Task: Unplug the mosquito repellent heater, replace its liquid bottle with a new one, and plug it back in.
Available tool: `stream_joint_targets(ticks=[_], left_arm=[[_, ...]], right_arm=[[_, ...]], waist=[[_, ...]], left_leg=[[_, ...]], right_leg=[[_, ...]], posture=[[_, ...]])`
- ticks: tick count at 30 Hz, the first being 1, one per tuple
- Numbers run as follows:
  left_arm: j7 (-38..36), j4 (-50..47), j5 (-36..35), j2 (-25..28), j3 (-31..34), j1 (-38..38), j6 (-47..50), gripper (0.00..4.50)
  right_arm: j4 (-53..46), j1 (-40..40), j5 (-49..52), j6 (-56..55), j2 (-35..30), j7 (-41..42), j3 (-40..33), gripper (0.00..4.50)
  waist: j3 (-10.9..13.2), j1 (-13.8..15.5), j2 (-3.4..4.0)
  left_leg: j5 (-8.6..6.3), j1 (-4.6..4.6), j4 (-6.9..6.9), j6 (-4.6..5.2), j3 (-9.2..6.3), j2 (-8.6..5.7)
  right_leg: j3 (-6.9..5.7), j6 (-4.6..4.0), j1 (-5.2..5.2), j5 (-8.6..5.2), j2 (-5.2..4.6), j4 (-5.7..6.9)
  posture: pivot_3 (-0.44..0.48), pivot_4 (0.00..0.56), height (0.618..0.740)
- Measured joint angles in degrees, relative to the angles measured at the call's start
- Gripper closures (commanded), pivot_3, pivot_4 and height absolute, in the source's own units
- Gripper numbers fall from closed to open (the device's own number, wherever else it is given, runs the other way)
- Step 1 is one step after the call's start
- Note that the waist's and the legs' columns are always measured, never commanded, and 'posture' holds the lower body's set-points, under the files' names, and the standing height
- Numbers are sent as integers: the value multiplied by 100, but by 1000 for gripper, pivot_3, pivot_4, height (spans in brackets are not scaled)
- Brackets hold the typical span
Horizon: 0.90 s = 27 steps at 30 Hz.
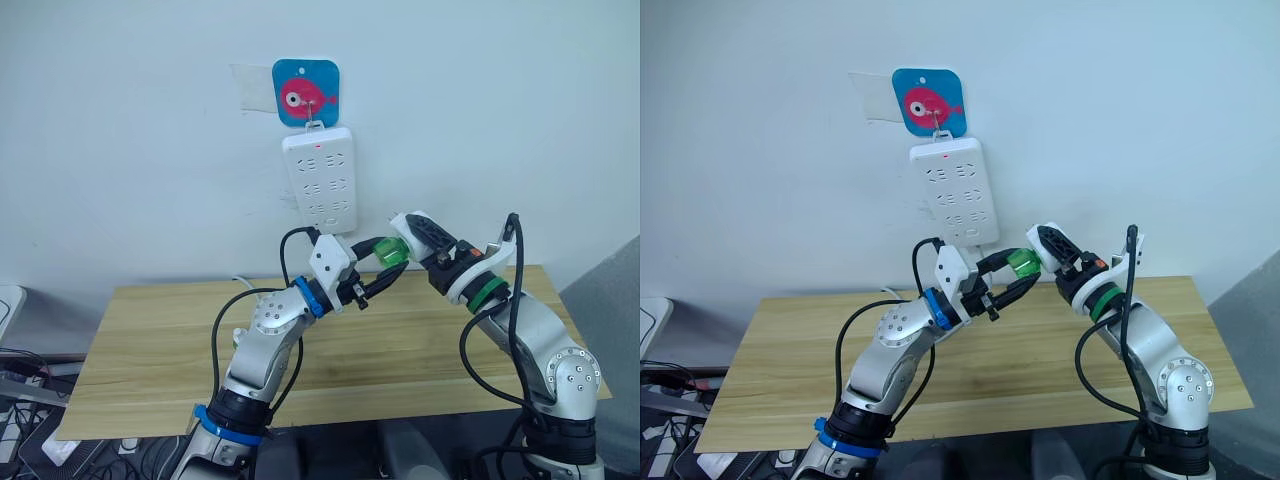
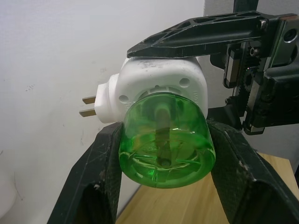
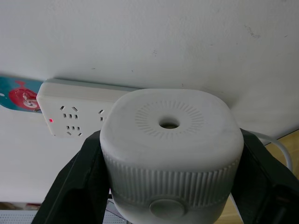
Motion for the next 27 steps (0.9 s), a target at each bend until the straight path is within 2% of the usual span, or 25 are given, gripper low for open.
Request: stream_joint_targets(ticks=[1, 4, 5, 6, 9, 12, 15, 19, 22, 27], left_arm=[[0, 0, 0, 2, 0, -1, 0, 2255], [-17, 8, 25, 78, 1, -47, -23, 2255], [-42, 23, 38, 142, 0, -75, -31, 2255], [-93, 32, 44, 211, -1, -105, -44, 2255], [-491, 58, 44, 598, -1, -197, -241, 2255], [-1067, 96, -2, 1089, 0, -239, -471, 2255], [-1927, 109, -275, 1647, 19, -243, -678, 2255], [-2523, 128, -376, 1863, 54, -332, -1029, 2255], [-2770, 228, -280, 1905, 22, -408, -1456, 2255], [-2728, 265, -78, 1831, -18, -449, -1773, 2255]], right_arm=[[0, 0, 4, -7, -12, 3, 7, 1529], [0, 2, 65, 11, -149, 107, 61, 420], [-1, 2, 110, 80, -259, 168, 107, 147], [0, 2, 135, 154, -355, 243, 115, 65], [297, -75, 399, 715, -1170, 700, 139, 65], [1096, -335, 616, 1507, -2039, 1436, 120, 65], [2424, -942, 731, 2874, -3037, 2686, 173, 65], [3375, -1660, 781, 4123, -3373, 3826, 525, 65], [3670, -1932, 778, 4683, -3483, 4263, 860, 65], [3914, -2086, 529, 5086, -3508, 4647, 1189, 65]], waist=[[1, 0, 0], [8, 1, -1], [10, 0, -2], [18, 0, -4], [55, 4, -4], [86, 4, -2], [132, 14, 8], [144, 35, 7], [152, 66, 10], [155, 161, 10]], left_leg=[[0, 0, 0, 0, 0, 0], [0, -1, 0, 0, 0, 0], [0, 0, 0, 0, 0, 0], [0, -1, 0, 0, -1, 0], [0, -1, 0, 0, 6, -2], [-1, 6, 0, 1, 18, -2], [-1, 4, -4, 2, 21, 0], [-6, -14, -6, 11, 1, 7], [-6, -32, -5, 12, -9, 7], [-12, -56, -3, 21, -13, 9]], right_leg=[[0, 0, 0, 0, 0, -1], [-1, 0, 0, 0, 0, -2], [-1, 0, 0, 0, 0, -2], [-1, 0, 0, 0, 0, -2], [-5, -1, 0, 0, 0, -3], [-4, -1, 0, 0, -1, -3], [-8, -3, -2, 0, 0, -6], [-8, -7, -4, -2, 2, -19], [-20, -8, -6, -2, -2, -35], [-29, -3, -7, 1, -20, -65]], posture=[[-134, 181, 740], [-140, 182, 740], [-141, 183, 740], [-141, 183, 740], [-140, 185, 740], [-125, 193, 740], [-108, 198, 740], [-82, 204, 740], [-72, 206, 740], [-50, 208, 740]])
